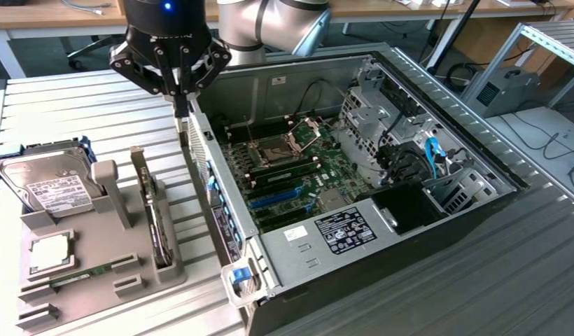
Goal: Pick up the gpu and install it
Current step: 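Reach for the gpu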
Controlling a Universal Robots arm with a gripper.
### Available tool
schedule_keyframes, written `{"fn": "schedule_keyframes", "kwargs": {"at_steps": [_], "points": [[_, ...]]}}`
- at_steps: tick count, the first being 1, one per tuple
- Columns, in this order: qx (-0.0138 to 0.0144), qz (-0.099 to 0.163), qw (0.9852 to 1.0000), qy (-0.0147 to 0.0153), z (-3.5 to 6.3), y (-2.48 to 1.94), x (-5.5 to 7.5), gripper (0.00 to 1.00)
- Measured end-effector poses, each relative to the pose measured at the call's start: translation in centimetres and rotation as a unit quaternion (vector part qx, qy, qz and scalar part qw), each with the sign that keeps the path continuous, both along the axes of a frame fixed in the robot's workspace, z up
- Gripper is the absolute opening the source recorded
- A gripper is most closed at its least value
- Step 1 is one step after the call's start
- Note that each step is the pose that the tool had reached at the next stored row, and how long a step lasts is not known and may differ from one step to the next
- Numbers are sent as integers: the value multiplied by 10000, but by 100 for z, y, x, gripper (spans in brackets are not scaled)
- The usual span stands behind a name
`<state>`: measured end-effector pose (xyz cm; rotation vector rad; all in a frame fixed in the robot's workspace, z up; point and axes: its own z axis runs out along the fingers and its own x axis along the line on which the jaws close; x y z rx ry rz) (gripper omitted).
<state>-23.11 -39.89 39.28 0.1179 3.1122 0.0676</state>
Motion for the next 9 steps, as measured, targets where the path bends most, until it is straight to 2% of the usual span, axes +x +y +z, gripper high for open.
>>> {"fn": "schedule_keyframes", "kwargs": {"at_steps": [9], "points": [[0,0,10000,0,0,0,-38,11]]}}
